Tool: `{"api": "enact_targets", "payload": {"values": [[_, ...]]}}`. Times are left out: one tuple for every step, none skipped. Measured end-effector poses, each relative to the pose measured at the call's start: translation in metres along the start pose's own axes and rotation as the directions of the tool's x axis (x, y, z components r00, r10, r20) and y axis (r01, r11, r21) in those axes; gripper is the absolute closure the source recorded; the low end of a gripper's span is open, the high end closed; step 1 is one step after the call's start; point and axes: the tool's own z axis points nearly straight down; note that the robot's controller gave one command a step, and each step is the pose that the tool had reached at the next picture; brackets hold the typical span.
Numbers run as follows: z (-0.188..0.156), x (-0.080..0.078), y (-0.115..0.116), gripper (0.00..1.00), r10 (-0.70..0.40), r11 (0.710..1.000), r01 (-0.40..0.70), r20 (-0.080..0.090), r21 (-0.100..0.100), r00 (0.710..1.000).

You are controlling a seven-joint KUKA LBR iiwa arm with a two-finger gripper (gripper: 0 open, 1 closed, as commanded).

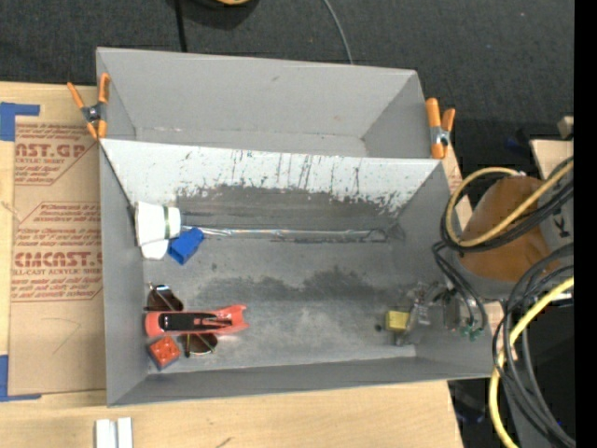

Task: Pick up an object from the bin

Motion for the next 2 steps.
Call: {"api": "enact_targets", "payload": {"values": [[-0.0003,0.0001,0.0001,1.00,0.000,1.000,0.000,0.000,0.000,1.000],[-0.0042,0.0010,0.0003,1.00,0.000,1.000,0.000,-0.004,0.000,1.000]]}}
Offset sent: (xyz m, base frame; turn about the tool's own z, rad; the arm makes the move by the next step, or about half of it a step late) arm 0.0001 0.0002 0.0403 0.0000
